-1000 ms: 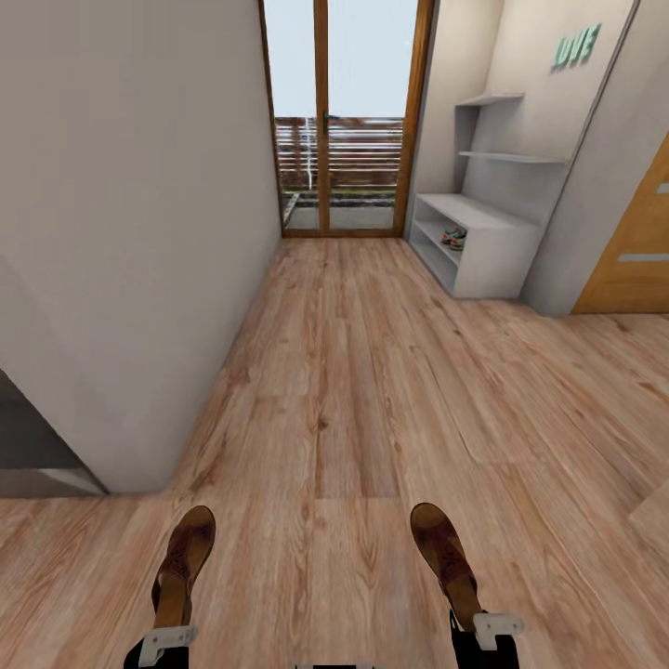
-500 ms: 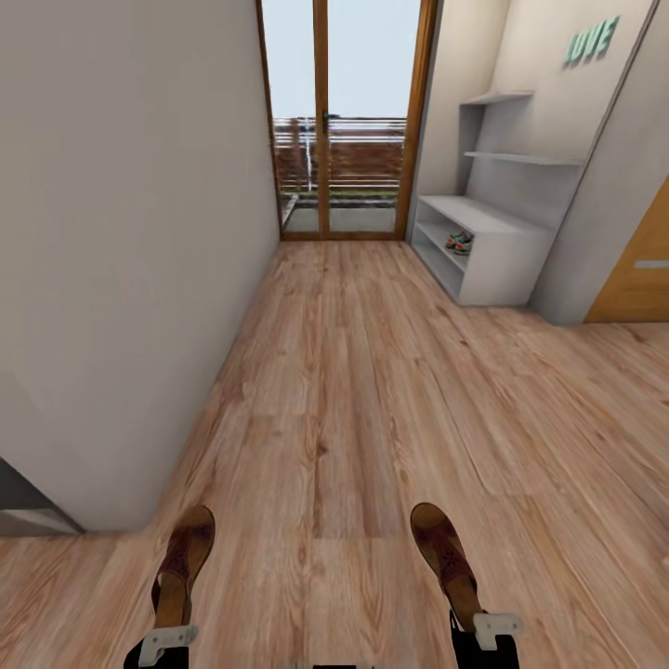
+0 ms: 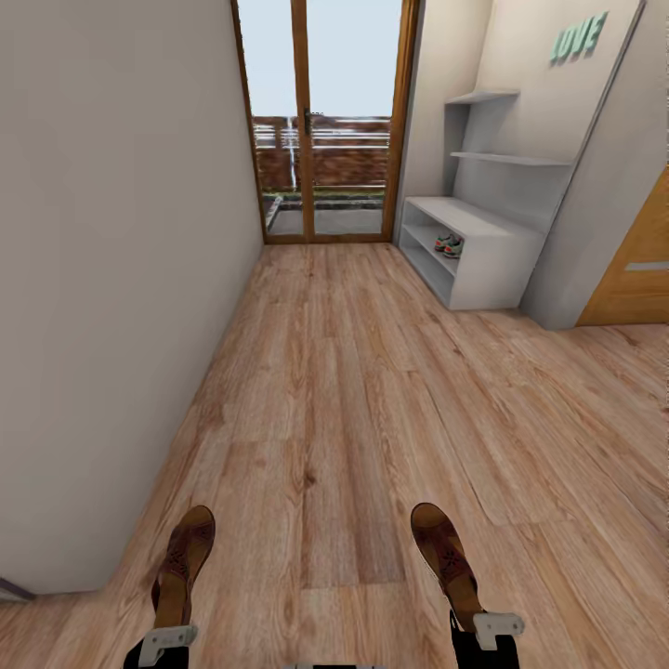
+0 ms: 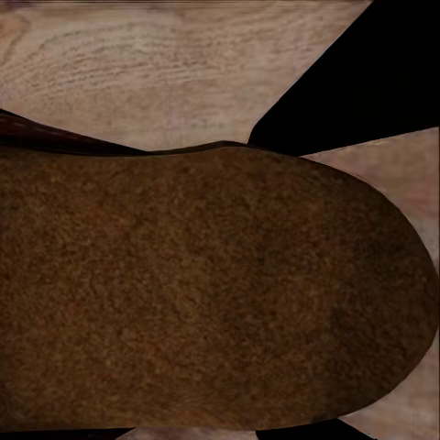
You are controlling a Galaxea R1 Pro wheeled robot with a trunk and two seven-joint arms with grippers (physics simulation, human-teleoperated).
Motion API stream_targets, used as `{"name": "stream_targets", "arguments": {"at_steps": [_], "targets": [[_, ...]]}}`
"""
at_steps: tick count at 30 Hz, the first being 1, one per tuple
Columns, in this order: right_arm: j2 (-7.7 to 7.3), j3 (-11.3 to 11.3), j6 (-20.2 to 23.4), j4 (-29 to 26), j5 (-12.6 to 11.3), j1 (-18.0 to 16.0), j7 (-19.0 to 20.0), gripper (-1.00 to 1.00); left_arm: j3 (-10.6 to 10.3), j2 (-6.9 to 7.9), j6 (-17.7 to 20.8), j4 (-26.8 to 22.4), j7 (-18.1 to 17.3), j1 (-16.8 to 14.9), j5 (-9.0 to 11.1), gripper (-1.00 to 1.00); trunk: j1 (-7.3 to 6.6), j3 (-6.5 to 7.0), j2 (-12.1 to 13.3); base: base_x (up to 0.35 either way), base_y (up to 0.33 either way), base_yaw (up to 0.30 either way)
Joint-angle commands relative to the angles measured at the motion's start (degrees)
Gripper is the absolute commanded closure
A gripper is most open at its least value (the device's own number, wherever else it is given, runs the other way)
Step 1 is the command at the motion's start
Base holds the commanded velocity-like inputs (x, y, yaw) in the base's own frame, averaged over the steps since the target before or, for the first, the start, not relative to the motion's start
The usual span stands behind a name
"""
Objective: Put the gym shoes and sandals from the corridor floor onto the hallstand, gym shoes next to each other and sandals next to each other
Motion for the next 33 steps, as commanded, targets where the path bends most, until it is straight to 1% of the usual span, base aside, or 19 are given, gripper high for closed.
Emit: {"name": "stream_targets", "arguments": {"at_steps": [1,33], "targets": [[0.01,-0.4,-0.2,0.1,0.6,0.0,-0.1,1.00,0.5,-0.02,-0.2,0.0,-0.4,0.0,-0.2,1.00,0.02,-0.04,0.0,0.338,0.000,-0.131],[0.00,-0.4,-0.1,0.1,0.6,0.0,-0.1,1.00,0.5,-0.02,-0.2,0.0,-0.4,0.0,-0.2,1.00,0.02,-0.04,0.0,0.338,0.000,-0.004]]}}
